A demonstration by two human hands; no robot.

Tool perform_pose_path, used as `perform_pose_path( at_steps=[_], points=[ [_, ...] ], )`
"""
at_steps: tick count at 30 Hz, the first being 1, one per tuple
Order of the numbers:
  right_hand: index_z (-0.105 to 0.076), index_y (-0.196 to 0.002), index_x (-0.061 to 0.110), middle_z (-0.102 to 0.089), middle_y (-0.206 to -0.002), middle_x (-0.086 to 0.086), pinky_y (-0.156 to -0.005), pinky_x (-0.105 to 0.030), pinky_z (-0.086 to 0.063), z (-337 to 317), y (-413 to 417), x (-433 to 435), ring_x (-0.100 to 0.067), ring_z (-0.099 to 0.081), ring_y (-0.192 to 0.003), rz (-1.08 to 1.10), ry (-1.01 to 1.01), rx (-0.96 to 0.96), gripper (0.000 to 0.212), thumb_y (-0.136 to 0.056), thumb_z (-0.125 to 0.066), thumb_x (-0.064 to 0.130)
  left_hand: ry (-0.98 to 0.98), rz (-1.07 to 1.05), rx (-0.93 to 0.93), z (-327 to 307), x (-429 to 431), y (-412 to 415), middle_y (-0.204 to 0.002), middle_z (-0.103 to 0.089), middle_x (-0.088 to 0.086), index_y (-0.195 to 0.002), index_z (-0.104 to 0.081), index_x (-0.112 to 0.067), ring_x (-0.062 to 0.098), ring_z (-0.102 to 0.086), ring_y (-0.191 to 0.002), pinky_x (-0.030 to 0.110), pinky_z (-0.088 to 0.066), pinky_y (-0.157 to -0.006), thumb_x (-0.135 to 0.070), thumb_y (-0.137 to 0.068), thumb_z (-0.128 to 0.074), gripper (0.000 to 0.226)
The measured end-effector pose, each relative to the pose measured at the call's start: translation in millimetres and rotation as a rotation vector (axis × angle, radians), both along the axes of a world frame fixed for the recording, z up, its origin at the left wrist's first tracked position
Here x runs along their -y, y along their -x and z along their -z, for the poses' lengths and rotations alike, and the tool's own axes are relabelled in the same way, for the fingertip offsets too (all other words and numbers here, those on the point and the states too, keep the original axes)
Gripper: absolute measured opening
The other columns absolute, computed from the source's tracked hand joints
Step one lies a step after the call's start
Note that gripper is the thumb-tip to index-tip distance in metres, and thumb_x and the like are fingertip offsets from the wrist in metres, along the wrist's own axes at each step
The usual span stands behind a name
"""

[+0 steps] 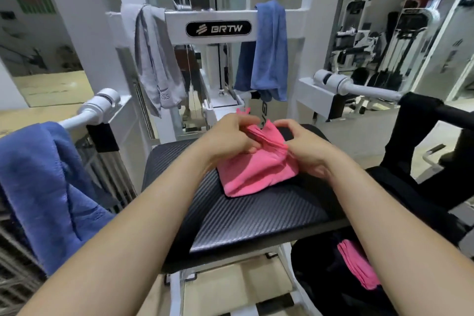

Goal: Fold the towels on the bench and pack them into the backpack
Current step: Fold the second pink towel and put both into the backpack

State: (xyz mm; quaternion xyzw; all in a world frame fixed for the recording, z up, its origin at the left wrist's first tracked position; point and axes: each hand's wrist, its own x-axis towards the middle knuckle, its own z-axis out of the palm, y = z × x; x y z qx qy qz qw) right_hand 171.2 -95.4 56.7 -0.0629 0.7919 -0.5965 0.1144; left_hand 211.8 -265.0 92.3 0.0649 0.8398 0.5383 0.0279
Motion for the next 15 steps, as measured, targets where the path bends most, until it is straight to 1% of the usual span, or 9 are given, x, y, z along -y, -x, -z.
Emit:
perform_pose_path(
  at_steps=[1, 2, 4, 6, 7, 10, 12, 13, 15],
  points=[
    [-0.052, -0.126, 0.026, -0.069, -0.099, -0.016, -0.070, -0.040, -0.056, -0.7, 0.7, -3.0, -0.027, -0.069, -0.079, -0.058, 0.106, 0.038, 0.056, -0.081, -0.070, -0.001, 0.278, 0.036, -0.124, 3.7, -0.2, 6.4, -0.100, -0.070, 0.006, -0.121, -0.064, -0.014, 0.013, -0.063, -0.084, 0.025, -0.053, -0.081, 0.005, -0.081, -0.062, 0.045],
    [-0.051, -0.128, 0.025, -0.069, -0.095, -0.017, -0.065, -0.037, -0.056, -0.7, 1.1, -6.3, -0.025, -0.068, -0.073, -0.097, 0.169, 0.052, 0.060, -0.080, -0.068, -0.006, 0.507, 0.048, -0.249, 6.3, 0.1, 11.8, -0.102, -0.071, -0.001, -0.117, -0.068, -0.019, 0.011, -0.063, -0.091, 0.026, -0.052, -0.085, -0.003, -0.081, -0.066, 0.040],
    [-0.052, -0.129, 0.023, -0.069, -0.089, -0.017, -0.059, -0.032, -0.055, 3.0, 5.4, -12.9, -0.023, -0.066, -0.068, -0.122, 0.265, 0.079, 0.063, -0.078, -0.068, -0.010, 0.746, 0.063, -0.421, 9.7, 1.0, 20.0, -0.095, -0.067, -0.005, -0.105, -0.074, -0.026, 0.014, -0.059, -0.089, 0.029, -0.048, -0.081, -0.013, -0.081, -0.069, 0.028],
    [-0.052, -0.131, 0.020, -0.069, -0.097, -0.020, -0.061, -0.034, -0.055, 6.9, 10.5, -17.2, -0.025, -0.066, -0.071, -0.102, 0.366, 0.124, 0.064, -0.078, -0.067, -0.012, 0.801, 0.072, -0.548, 13.4, 1.2, 27.8, -0.091, -0.052, -0.001, -0.100, -0.076, -0.028, 0.019, -0.047, -0.091, 0.035, -0.043, -0.080, -0.018, -0.081, -0.070, 0.023],
    [-0.050, -0.132, 0.019, -0.067, -0.100, -0.020, -0.059, -0.032, -0.056, 8.9, 12.7, -19.2, -0.023, -0.068, -0.069, -0.084, 0.414, 0.139, 0.066, -0.078, -0.066, -0.014, 0.814, 0.074, -0.593, 14.6, 1.2, 31.7, -0.095, -0.049, 0.000, -0.099, -0.076, -0.029, 0.021, -0.043, -0.096, 0.039, -0.042, -0.082, -0.022, -0.080, -0.071, 0.021],
    [-0.045, -0.137, 0.015, -0.065, -0.096, -0.019, -0.048, -0.023, -0.052, 12.5, 17.8, -24.2, -0.015, -0.068, -0.056, -0.046, 0.517, 0.176, 0.069, -0.079, -0.061, -0.019, 0.879, 0.091, -0.665, 19.1, -2.5, 43.3, -0.125, -0.051, -0.001, -0.101, -0.074, -0.029, 0.025, -0.035, -0.118, 0.047, -0.038, -0.091, -0.032, -0.082, -0.068, 0.020],
    [-0.048, -0.135, 0.006, -0.067, -0.082, -0.015, -0.044, -0.021, -0.048, 15.2, 20.0, -26.5, -0.012, -0.065, -0.050, -0.059, 0.568, 0.205, 0.059, -0.082, -0.056, -0.018, 0.936, 0.123, -0.692, 20.8, -8.4, 51.7, -0.133, -0.051, -0.003, -0.107, -0.071, -0.026, 0.025, -0.035, -0.126, 0.048, -0.035, -0.095, -0.030, -0.085, -0.062, 0.024],
    [-0.051, -0.132, 0.000, -0.066, -0.075, -0.011, -0.042, -0.020, -0.046, 16.2, 21.2, -26.7, -0.009, -0.060, -0.045, -0.076, 0.578, 0.208, 0.050, -0.084, -0.053, -0.017, 0.967, 0.135, -0.694, 21.1, -12.0, 55.1, -0.132, -0.052, -0.004, -0.110, -0.068, -0.025, 0.023, -0.036, -0.127, 0.048, -0.035, -0.097, -0.029, -0.087, -0.059, 0.026],
    [-0.059, -0.120, -0.007, -0.064, -0.073, -0.008, -0.043, -0.018, -0.044, 17.0, 22.8, -25.2, -0.005, -0.055, -0.045, -0.105, 0.567, 0.201, 0.032, -0.089, -0.051, -0.008, 1.043, 0.145, -0.655, 21.7, -19.0, 59.9, -0.125, -0.055, -0.008, -0.111, -0.061, -0.025, 0.017, -0.040, -0.124, 0.048, -0.030, -0.102, -0.026, -0.091, -0.051, 0.023]
  ],
)
